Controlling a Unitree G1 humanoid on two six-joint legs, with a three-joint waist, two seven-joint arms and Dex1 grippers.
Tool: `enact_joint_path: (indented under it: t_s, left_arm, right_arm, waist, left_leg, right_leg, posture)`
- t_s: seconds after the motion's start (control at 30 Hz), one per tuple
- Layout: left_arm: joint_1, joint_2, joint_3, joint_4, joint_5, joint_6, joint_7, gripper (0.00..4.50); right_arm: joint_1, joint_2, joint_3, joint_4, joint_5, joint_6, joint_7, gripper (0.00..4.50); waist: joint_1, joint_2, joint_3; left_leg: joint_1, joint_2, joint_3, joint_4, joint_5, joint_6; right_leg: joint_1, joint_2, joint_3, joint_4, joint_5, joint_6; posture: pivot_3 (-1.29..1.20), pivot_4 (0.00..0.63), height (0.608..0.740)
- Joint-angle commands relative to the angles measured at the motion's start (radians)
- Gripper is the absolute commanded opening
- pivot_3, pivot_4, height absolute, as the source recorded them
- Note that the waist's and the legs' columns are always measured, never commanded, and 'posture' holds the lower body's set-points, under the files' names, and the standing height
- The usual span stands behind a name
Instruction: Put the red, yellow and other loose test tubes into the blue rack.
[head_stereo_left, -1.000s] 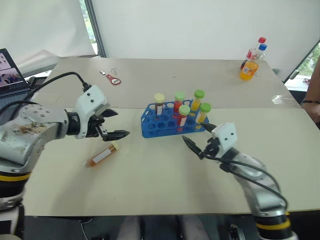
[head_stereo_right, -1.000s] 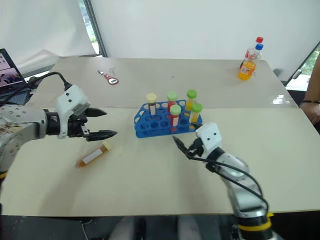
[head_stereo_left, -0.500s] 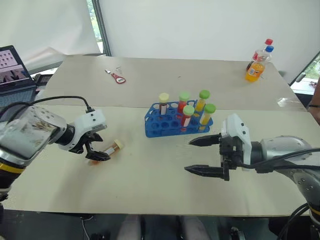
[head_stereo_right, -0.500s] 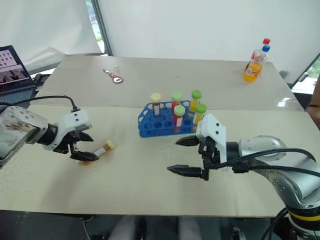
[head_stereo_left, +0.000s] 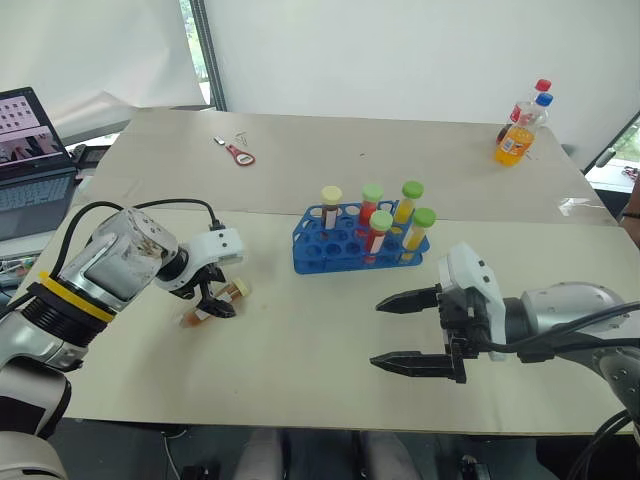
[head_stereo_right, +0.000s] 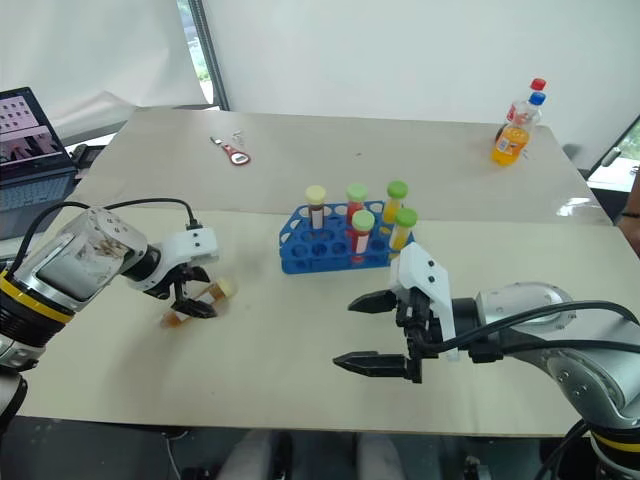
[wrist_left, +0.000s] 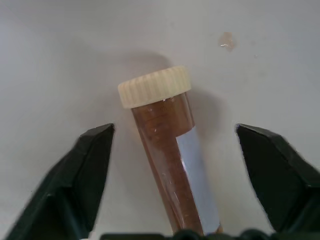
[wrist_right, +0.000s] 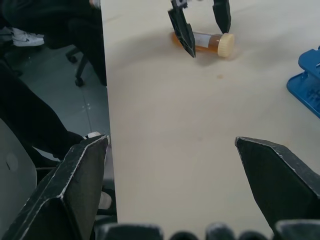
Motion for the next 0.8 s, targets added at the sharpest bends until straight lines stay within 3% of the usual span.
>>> enact_joint_path:
  t_s: [0.03, 0.1, 0.13, 0.33, 0.47, 0.57, 0.63, 0.8]
  left_arm:
    - [-0.013, -0.006, 0.013, 0.016, 0.043, -0.035, -0.012, 2.21]
    - [-0.003, -0.012, 0.021, 0.025, 0.058, -0.057, -0.012, 1.16]
    - [0.001, -0.012, 0.025, 0.026, 0.061, -0.061, -0.014, 0.90]
    - [-0.025, -0.017, 0.089, 0.069, 0.047, -0.110, -0.039, 0.85]
    - [-0.099, -0.072, 0.196, 0.134, -0.038, -0.135, -0.083, 0.85]
    - [-0.118, -0.224, 0.419, 0.170, -0.207, -0.267, -0.033, 0.85]
    - [-0.126, -0.355, 0.549, 0.157, -0.303, -0.262, 0.062, 0.85]
    - [-0.053, -0.526, 0.587, 0.133, -0.296, -0.409, 0.191, 0.85]
  right_arm:
    - [0.034, -0.024, -0.058, -0.017, 0.005, -0.027, 0.009, 4.50]
    - [0.062, -0.029, -0.074, -0.016, -0.008, -0.046, 0.021, 4.50]
    - [0.064, -0.030, -0.079, -0.015, -0.008, -0.048, 0.019, 4.50]
    - [0.078, -0.046, -0.113, -0.006, -0.013, -0.059, 0.015, 4.50]
    - [0.144, -0.065, -0.178, -0.013, -0.045, -0.091, 0.031, 4.50]
    - [0.229, -0.035, -0.252, -0.034, -0.137, -0.183, 0.008, 4.50]
    - [0.262, -0.021, -0.255, -0.047, -0.205, -0.211, -0.044, 4.50]
    - [0.220, -0.004, -0.236, -0.086, -0.203, -0.156, -0.172, 4.50]
  waist:
    - [0.001, 0.000, 0.000]
    - [0.006, 0.000, 0.000]
    - [0.006, 0.000, 0.000]
    - [0.005, 0.000, 0.000]
    - [0.013, -0.001, 0.000]
    - [0.020, -0.001, 0.000]
    - [0.019, -0.001, 0.000]
    - [-0.003, 0.001, 0.000]
  left_leg:
    - [0.000, 0.000, 0.000, 0.000, 0.000, 0.000]
    - [0.000, 0.000, -0.001, 0.000, 0.000, 0.000]
    - [0.000, 0.000, 0.000, 0.001, 0.000, 0.000]
    - [0.000, 0.000, -0.001, 0.002, 0.000, 0.000]
    - [-0.004, -0.001, -0.003, 0.004, 0.000, 0.000]
    - [-0.006, -0.001, -0.004, 0.007, 0.000, 0.001]
    - [-0.007, -0.002, -0.006, 0.010, -0.001, 0.001]
    - [-0.008, -0.002, -0.011, 0.014, -0.001, 0.003]
  right_leg:
    - [0.000, 0.000, 0.000, 0.000, 0.000, 0.000]
    - [0.000, 0.000, 0.000, 0.000, 0.000, 0.000]
    - [0.000, -0.001, 0.000, 0.000, 0.000, 0.000]
    - [0.000, 0.000, 0.000, 0.002, 0.000, 0.000]
    - [0.000, 0.000, -0.002, 0.002, 0.000, 0.000]
    - [0.000, -0.001, -0.002, 0.001, 0.000, 0.002]
    - [0.001, -0.002, -0.003, 0.000, 0.000, 0.003]
    - [0.001, -0.002, -0.001, 0.003, 0.002, 0.005]
  posture:
    - [0.00, 0.150, 0.740]
    - [0.00, 0.150, 0.740]
    - [0.00, 0.150, 0.740]
    - [0.00, 0.150, 0.740]
    - [0.00, 0.150, 0.740]
    - [0.00, 0.150, 0.740]
    - [0.00, 0.150, 0.740]
    - [0.00, 0.150, 0.740]
